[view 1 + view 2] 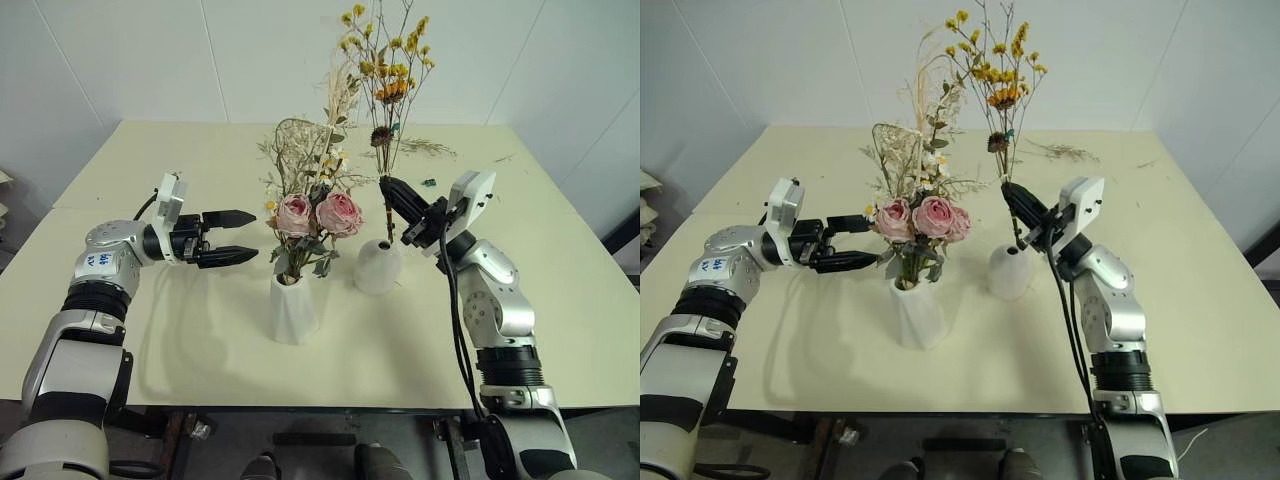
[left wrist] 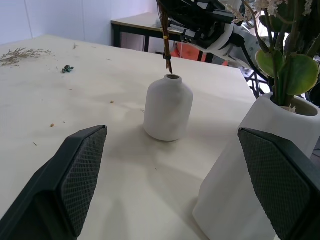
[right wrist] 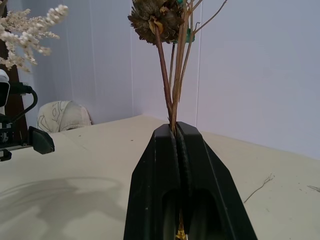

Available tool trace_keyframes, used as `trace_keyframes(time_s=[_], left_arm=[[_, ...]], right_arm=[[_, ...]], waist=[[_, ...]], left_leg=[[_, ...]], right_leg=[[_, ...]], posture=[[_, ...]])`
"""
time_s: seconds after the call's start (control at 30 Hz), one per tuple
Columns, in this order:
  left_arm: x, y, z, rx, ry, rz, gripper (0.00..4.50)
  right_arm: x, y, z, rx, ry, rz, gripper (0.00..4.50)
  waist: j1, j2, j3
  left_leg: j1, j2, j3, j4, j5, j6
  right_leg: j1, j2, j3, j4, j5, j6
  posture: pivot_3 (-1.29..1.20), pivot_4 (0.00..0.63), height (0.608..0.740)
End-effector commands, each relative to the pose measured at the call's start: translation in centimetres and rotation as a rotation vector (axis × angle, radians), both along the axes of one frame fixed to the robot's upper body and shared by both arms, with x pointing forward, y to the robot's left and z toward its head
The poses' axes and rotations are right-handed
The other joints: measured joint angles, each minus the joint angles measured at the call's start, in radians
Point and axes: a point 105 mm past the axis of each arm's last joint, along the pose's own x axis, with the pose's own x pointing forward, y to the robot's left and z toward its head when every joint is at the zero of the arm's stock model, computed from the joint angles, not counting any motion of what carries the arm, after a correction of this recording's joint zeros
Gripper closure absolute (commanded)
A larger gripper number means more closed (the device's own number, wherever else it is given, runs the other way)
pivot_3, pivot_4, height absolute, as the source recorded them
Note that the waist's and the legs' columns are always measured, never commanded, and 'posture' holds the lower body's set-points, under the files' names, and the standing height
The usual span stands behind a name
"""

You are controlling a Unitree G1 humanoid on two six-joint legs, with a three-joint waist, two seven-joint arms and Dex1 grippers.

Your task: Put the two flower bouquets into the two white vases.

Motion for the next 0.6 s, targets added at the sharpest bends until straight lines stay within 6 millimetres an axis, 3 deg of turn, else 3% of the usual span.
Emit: trace_keyframes(time_s=[0.03, 0.47, 0.6], left_arm=[[-1.4, 0.4, 1.2, -0.004, -0.037, -0.105, 0.00], [-1.5, 0.6, 1.2, -0.007, -0.039, -0.102, 0.00], [-1.5, 0.7, 1.2, -0.007, -0.040, -0.099, 0.00]], right_arm=[[-0.1, 0.2, 0.6, 0.014, -0.025, 0.014, 4.46], [0.2, 1.0, -0.7, 0.015, 0.012, 0.029, 4.46], [0.3, 1.1, 0.0, 0.023, -0.007, 0.026, 4.46]], waist=[[0.000, 0.000, 0.000], [0.000, 0.000, 0.000], [0.000, 0.000, 0.000]], left_leg=[[0.000, 0.000, 0.000, 0.000, 0.000, 0.000], [0.000, 0.000, 0.000, 0.000, 0.000, 0.000], [0.000, 0.000, 0.000, 0.000, 0.000, 0.000]], right_leg=[[0.000, 0.000, 0.000, 0.000, 0.000, 0.000], [0.000, 0.000, 0.000, 0.000, 0.000, 0.000], [0.000, 0.000, 0.000, 0.000, 0.000, 0.000]], posture=[[0.00, 0.150, 0.740], [0.00, 0.150, 0.740], [0.00, 0.150, 0.740]])
